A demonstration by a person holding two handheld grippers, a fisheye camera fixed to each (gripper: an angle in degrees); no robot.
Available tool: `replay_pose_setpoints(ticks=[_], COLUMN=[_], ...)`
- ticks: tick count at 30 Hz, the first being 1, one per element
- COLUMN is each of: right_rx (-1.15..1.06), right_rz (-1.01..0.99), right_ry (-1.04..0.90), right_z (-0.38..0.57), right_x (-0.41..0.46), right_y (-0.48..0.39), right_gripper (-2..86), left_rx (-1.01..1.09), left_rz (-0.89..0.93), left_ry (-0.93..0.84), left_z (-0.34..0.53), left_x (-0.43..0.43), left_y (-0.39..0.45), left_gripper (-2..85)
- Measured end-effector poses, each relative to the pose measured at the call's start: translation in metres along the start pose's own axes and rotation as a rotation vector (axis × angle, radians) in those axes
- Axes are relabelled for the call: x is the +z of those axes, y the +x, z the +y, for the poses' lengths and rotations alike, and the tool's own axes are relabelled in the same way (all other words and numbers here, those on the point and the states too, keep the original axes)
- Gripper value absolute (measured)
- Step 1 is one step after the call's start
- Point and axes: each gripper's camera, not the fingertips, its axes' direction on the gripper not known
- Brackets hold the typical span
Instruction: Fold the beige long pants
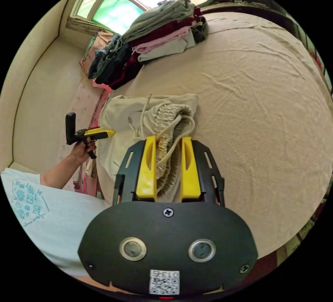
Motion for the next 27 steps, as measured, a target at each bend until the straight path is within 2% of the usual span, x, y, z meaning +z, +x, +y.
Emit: replay_pose_setpoints(ticks=[3, 8, 12, 14, 17, 20, 24, 27], right_rx=[-0.055, -0.240, -0.395, -0.393, -0.239, -0.144, -0.283, -0.392], right_rz=[0.094, 0.374, 0.614, 0.650, 0.550, 0.452, 0.576, 0.646], right_ry=[0.002, -0.007, 0.001, 0.004, 0.045, -0.006, -0.026, -0.006], right_z=[0.000, 0.002, 0.014, 0.014, 0.008, -0.008, -0.010, -0.008], right_x=[0.007, 0.023, 0.051, 0.063, 0.064, 0.058, 0.059, 0.049], right_y=[-0.020, -0.090, -0.144, -0.153, -0.139, -0.133, -0.189, -0.233], right_gripper=[9.4, 8.8, 8.6, 8.6, 7.9, 7.3, 7.1, 7.1], left_rx=[0.073, -0.056, -0.008, 0.048, 0.034, 0.055, 0.118, 0.112], left_rz=[-0.111, -0.027, -0.094, -0.156, -0.152, -0.122, -0.174, -0.098], left_ry=[0.010, 0.051, 0.011, -0.021, -0.020, -0.032, 0.016, 0.116], left_z=[0.001, 0.005, 0.000, -0.005, -0.005, -0.007, -0.007, 0.001], left_x=[0.001, 0.005, 0.009, 0.011, 0.012, 0.006, -0.016, -0.044], left_y=[0.026, 0.021, 0.036, 0.051, 0.056, 0.064, 0.095, 0.110], left_gripper=[8.2, 9.9, 10.1, 10.1, 8.7, 6.0, 5.3, 5.2])
